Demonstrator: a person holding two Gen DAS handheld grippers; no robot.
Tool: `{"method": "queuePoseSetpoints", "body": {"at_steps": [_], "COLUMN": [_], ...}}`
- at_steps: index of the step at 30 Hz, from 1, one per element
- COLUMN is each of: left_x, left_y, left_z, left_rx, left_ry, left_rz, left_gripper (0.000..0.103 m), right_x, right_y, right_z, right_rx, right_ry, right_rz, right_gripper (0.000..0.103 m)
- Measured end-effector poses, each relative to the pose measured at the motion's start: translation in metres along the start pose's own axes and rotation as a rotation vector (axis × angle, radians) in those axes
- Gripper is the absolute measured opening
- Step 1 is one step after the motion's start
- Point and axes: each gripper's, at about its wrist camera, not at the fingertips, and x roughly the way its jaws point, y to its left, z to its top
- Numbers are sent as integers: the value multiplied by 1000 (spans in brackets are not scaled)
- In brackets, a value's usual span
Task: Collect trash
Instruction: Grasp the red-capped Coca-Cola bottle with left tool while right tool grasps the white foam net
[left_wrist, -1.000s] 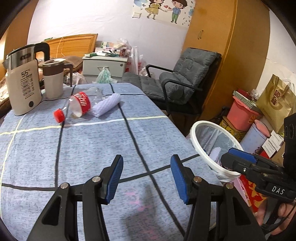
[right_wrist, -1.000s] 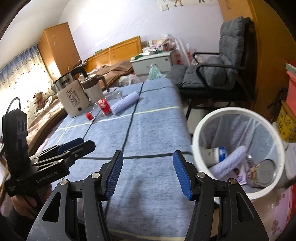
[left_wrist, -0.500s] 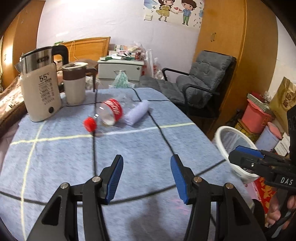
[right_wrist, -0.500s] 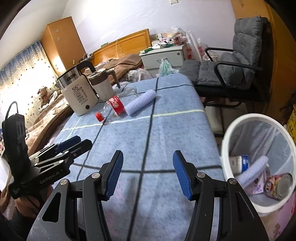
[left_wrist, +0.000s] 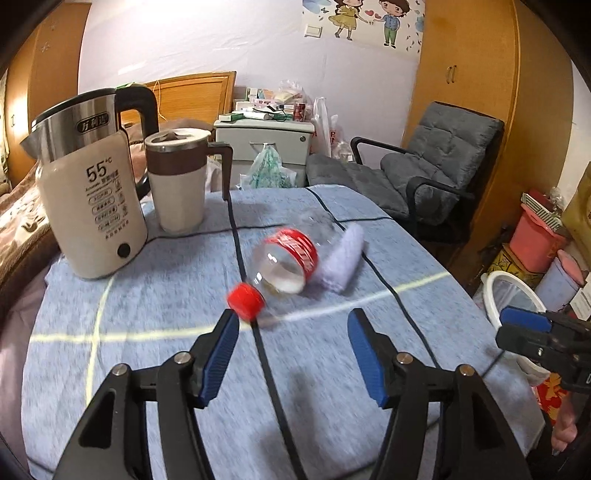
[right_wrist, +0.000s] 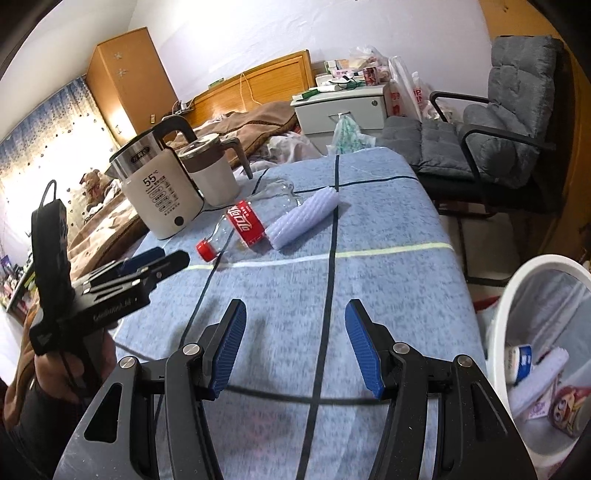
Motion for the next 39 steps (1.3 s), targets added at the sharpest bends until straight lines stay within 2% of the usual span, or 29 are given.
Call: {"method": "queuePoseSetpoints", "body": {"at_steps": [13,21,23,34,39], "left_x": [69,98,102,73,50], "left_y": [16,21,20,33,49], "left_z": [34,37,33,22,19], "left_rx": [37,17,8,-82,-123], "left_ry": [42,104,124,90,40], "left_rz": [-80,-105,-119,-66,5], "left_gripper": [73,73,68,67,67], "right_x": [39,51,53,80,110], "right_y": [-8,-16,-16,4,9], "right_z": [18,22,25,50,62], "right_rx": [17,34,39,13,33], "right_ry": [21,29,27,8,25], "right_rz": [-10,-25,-25,-30,-37], "right_gripper": [57,57,57,57,57]}}
